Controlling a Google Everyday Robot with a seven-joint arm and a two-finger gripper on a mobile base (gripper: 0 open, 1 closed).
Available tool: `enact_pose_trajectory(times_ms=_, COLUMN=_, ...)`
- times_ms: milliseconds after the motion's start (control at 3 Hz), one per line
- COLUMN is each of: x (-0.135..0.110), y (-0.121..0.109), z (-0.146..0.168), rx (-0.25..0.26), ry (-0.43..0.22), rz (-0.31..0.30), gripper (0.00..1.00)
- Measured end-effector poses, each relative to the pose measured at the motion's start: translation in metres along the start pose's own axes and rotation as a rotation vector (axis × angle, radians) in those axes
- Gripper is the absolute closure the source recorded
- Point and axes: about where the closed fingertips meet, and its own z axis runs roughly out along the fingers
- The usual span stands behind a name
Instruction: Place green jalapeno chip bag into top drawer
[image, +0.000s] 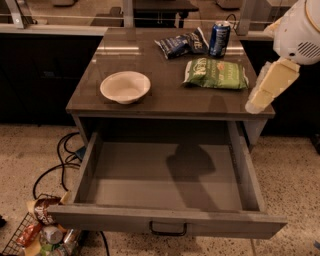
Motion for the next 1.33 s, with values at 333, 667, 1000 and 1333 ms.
enact_pose_trajectory(times_ms=333, x=-0.024, y=-0.037, z=0.033, rx=0.071, ry=-0.077, rz=0.043, gripper=0.00)
enact_pose_trajectory(times_ms=667, x=-0.050, y=-0.067, z=0.069, rx=0.134, ry=-0.143, rz=0.113, gripper=0.00)
enact_pose_trajectory(times_ms=1000, x=-0.050, y=-0.067, z=0.069, rx=0.134, ry=-0.143, rz=0.113, gripper=0.00)
enact_pose_trajectory(times_ms=1333, x=-0.046, y=-0.083, z=0.091, rx=0.137, ry=-0.157, rz=0.164, gripper=0.00)
